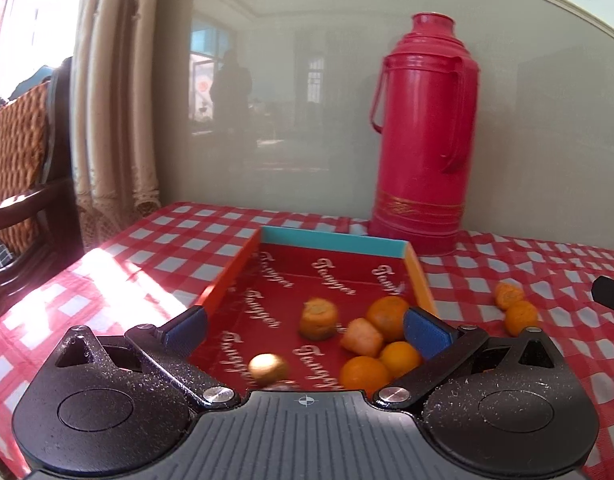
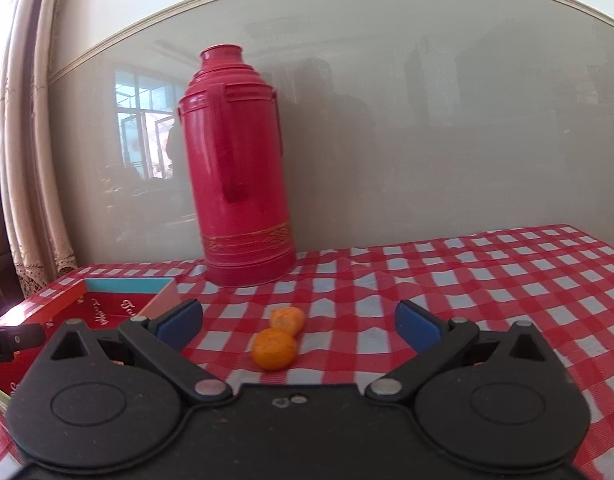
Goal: Organize fruits
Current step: 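Reach the left gripper to a mandarin and grasp it, then carry the mandarin into the box and open the left gripper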
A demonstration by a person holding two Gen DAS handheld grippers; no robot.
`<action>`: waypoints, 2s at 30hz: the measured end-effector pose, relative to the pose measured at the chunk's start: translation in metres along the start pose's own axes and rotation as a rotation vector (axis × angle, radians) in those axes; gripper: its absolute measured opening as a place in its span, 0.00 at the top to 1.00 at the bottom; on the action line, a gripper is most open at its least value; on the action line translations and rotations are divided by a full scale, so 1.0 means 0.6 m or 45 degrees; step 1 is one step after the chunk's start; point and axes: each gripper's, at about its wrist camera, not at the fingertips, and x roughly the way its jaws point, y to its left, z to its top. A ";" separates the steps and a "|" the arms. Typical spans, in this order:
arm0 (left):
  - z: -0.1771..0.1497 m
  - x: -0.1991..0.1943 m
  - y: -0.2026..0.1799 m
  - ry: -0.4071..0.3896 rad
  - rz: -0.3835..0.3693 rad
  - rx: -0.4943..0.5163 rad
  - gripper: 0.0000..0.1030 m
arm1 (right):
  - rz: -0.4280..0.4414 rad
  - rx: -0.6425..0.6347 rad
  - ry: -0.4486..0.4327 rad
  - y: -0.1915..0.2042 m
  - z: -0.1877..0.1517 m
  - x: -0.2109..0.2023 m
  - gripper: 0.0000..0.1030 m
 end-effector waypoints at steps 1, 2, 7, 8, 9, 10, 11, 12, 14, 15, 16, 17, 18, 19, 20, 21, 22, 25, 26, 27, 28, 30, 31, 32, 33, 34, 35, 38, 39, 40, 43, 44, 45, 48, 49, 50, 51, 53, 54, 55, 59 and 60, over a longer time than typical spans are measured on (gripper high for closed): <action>0.001 0.002 -0.012 0.000 -0.011 0.009 0.00 | -0.012 0.004 -0.002 -0.008 0.001 -0.002 0.06; 0.002 0.002 -0.024 -0.006 -0.024 0.016 0.00 | -0.024 0.007 -0.003 -0.016 0.002 -0.004 0.06; 0.007 0.003 -0.080 -0.024 -0.104 0.020 0.00 | -0.083 0.028 -0.008 -0.058 0.002 -0.013 0.06; 0.007 0.004 -0.093 -0.028 -0.115 0.032 0.00 | -0.096 0.035 -0.008 -0.066 0.002 -0.015 0.06; 0.007 0.006 -0.105 -0.029 -0.128 0.045 0.00 | -0.110 0.040 -0.008 -0.075 0.002 -0.016 0.06; 0.007 0.009 -0.117 -0.027 -0.142 0.055 0.00 | -0.127 0.043 -0.007 -0.084 0.002 -0.017 0.06; 0.007 0.012 -0.130 -0.023 -0.159 0.062 0.00 | -0.144 0.047 -0.008 -0.092 0.001 -0.018 0.06; 0.006 0.013 -0.141 -0.022 -0.173 0.069 0.00 | -0.159 0.050 -0.009 -0.102 0.001 -0.019 0.06; 0.007 0.018 -0.164 -0.027 -0.196 0.087 0.00 | -0.193 0.058 -0.012 -0.120 0.000 -0.022 0.06; 0.007 0.019 -0.175 -0.032 -0.204 0.098 0.00 | -0.211 0.063 -0.012 -0.130 -0.001 -0.023 0.06; 0.007 0.021 -0.186 -0.035 -0.213 0.109 0.00 | -0.227 0.067 -0.009 -0.139 -0.001 -0.023 0.06; 0.006 0.023 -0.197 -0.037 -0.223 0.117 0.00 | -0.246 0.075 -0.005 -0.148 -0.001 -0.023 0.06; 0.005 0.028 -0.207 -0.037 -0.228 0.127 0.00 | -0.260 0.086 -0.001 -0.158 -0.002 -0.023 0.06; 0.004 0.032 -0.216 -0.033 -0.228 0.139 0.00 | -0.273 0.097 0.003 -0.167 -0.002 -0.022 0.06; 0.003 0.037 -0.225 -0.026 -0.232 0.151 0.00 | -0.284 0.106 0.005 -0.174 -0.002 -0.022 0.06; 0.002 0.042 -0.233 -0.017 -0.236 0.158 0.00 | -0.295 0.114 0.006 -0.181 -0.002 -0.023 0.06; 0.000 0.048 -0.241 -0.003 -0.240 0.165 0.00 | -0.305 0.120 0.006 -0.187 -0.002 -0.022 0.06; -0.002 0.065 -0.261 0.033 -0.255 0.190 0.00 | -0.326 0.132 0.005 -0.203 -0.002 -0.020 0.06; -0.002 0.069 -0.267 0.040 -0.262 0.194 0.00 | -0.333 0.137 0.006 -0.208 -0.002 -0.018 0.06; -0.001 0.075 -0.271 0.042 -0.264 0.197 0.00 | -0.339 0.142 0.010 -0.212 -0.002 -0.015 0.06; -0.002 0.079 -0.276 0.046 -0.264 0.201 0.00 | -0.346 0.145 0.014 -0.217 -0.001 -0.012 0.06; -0.002 0.089 -0.284 0.062 -0.273 0.204 0.01 | -0.366 0.157 0.025 -0.228 -0.001 -0.006 0.06; -0.002 0.094 -0.289 0.066 -0.275 0.206 0.01 | -0.379 0.165 0.033 -0.234 -0.001 -0.002 0.06; -0.003 0.098 -0.295 0.072 -0.276 0.215 0.01 | -0.395 0.173 0.042 -0.240 -0.001 0.001 0.06; -0.004 0.103 -0.300 0.075 -0.277 0.225 0.01 | -0.415 0.184 0.055 -0.247 -0.002 0.005 0.06; -0.005 0.107 -0.304 0.081 -0.280 0.229 0.02 | -0.432 0.195 0.068 -0.254 -0.003 0.009 0.06; -0.006 0.112 -0.308 0.092 -0.286 0.233 0.09 | -0.445 0.205 0.080 -0.260 -0.005 0.012 0.06; -0.010 0.126 -0.320 0.123 -0.291 0.247 0.15 | -0.458 0.214 0.091 -0.270 -0.008 0.016 0.06; -0.012 0.131 -0.322 0.135 -0.293 0.245 0.15 | -0.458 0.208 0.090 -0.273 -0.009 0.016 0.06; -0.013 0.134 -0.324 0.143 -0.296 0.246 0.17 | -0.460 0.201 0.090 -0.273 -0.010 0.015 0.06; -0.018 0.142 -0.333 0.169 -0.295 0.266 0.37 | -0.463 0.191 0.093 -0.276 -0.011 0.014 0.06; -0.019 0.147 -0.335 0.196 -0.304 0.271 0.60 | -0.466 0.191 0.096 -0.277 -0.011 0.014 0.06; -0.020 0.149 -0.336 0.214 -0.304 0.272 0.62 | -0.466 0.192 0.097 -0.279 -0.011 0.014 0.06; -0.024 0.145 -0.335 0.203 -0.315 0.267 0.62 | -0.468 0.199 0.095 -0.281 -0.010 0.011 0.06; -0.024 0.142 -0.335 0.200 -0.314 0.273 0.62 | -0.469 0.199 0.095 -0.281 -0.010 0.011 0.06; -0.023 0.138 -0.335 0.195 -0.317 0.277 0.62 | -0.468 0.201 0.095 -0.281 -0.010 0.010 0.06; -0.022 0.134 -0.334 0.190 -0.322 0.279 0.62 | -0.466 0.203 0.095 -0.281 -0.009 0.010 0.06; -0.015 0.119 -0.331 0.162 -0.322 0.291 0.62 | -0.462 0.207 0.096 -0.279 -0.009 0.010 0.06; -0.011 0.110 -0.327 0.144 -0.325 0.293 0.62 | -0.459 0.210 0.098 -0.278 -0.009 0.010 0.06; -0.006 0.101 -0.323 0.127 -0.324 0.291 0.62 | -0.454 0.212 0.101 -0.277 -0.009 0.011 0.06; 0.010 0.071 -0.291 0.070 -0.296 0.283 0.62 | -0.433 0.224 0.111 -0.266 -0.009 0.016 0.06; 0.014 0.067 -0.282 0.064 -0.284 0.280 0.62 | -0.426 0.229 0.112 -0.263 -0.009 0.016 0.06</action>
